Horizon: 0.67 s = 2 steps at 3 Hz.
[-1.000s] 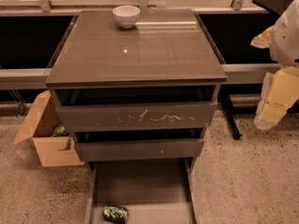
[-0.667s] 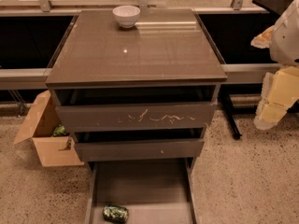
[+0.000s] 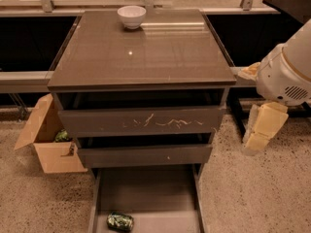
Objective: Pick green can from bottom drawer and place on counter
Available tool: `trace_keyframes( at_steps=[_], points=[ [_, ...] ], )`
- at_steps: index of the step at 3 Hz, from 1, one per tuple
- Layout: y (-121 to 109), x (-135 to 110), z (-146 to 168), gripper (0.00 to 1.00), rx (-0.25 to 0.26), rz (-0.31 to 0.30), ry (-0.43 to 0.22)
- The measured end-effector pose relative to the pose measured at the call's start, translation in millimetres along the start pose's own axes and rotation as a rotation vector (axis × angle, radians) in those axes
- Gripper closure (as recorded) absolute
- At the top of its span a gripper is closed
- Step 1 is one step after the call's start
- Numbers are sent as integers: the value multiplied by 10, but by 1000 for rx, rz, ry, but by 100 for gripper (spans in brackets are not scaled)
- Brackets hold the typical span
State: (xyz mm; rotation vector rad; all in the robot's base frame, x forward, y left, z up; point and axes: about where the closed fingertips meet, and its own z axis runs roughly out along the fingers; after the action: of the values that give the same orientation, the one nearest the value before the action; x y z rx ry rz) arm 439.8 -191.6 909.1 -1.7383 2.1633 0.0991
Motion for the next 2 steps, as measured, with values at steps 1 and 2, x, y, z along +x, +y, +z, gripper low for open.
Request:
trace_keyframes(
  at_steps=[1, 2],
  points=[
    [0, 0, 1, 0, 0, 0, 0],
    [80, -48, 520, 0, -63, -47, -39]
  ],
)
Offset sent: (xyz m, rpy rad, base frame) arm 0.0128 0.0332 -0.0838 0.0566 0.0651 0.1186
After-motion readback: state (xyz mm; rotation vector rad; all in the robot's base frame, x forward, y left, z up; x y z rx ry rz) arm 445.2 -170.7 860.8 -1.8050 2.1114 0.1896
